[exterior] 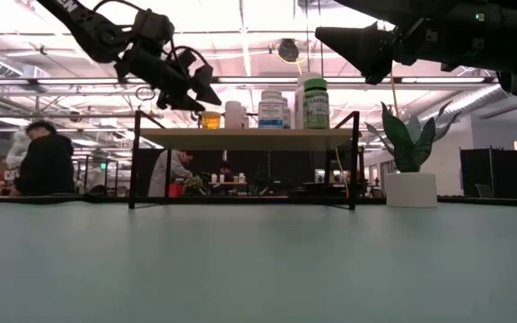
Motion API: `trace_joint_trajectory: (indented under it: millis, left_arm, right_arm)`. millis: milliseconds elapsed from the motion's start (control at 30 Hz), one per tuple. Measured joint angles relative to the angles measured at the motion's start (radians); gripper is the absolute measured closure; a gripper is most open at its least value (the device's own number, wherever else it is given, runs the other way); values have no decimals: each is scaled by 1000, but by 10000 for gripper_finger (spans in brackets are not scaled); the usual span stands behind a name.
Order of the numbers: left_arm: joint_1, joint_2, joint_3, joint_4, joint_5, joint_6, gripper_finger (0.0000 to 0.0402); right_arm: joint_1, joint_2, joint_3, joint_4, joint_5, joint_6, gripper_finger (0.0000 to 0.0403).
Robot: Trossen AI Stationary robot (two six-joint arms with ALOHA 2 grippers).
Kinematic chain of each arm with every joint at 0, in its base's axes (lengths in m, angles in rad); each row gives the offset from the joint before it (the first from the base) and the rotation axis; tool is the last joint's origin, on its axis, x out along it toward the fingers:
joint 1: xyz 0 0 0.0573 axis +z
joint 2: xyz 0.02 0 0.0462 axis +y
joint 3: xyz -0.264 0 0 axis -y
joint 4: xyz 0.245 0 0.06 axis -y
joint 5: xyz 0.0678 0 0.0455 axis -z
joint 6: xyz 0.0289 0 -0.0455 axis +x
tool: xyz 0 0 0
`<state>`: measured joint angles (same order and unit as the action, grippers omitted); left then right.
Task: Pick and place medicine bottles onto shelf by color
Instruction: Return to Home Position
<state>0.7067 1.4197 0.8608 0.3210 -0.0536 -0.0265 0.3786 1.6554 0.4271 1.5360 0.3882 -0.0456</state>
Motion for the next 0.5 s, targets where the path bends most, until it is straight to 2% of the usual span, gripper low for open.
trace_joint_trajectory:
  millis: [233,433,500]
  left_arm:
    - [-6,-8,49,-63,-1,29,100]
    - [-45,-27,101,-294,-6,147,103]
    - [-66,-37,105,-372,-56,185,107]
  right_arm:
    - [0,0,0,0,0,0,89]
    - [2,0,0,-14,0,0,89]
    - [2,0,0,-26,0,0,89]
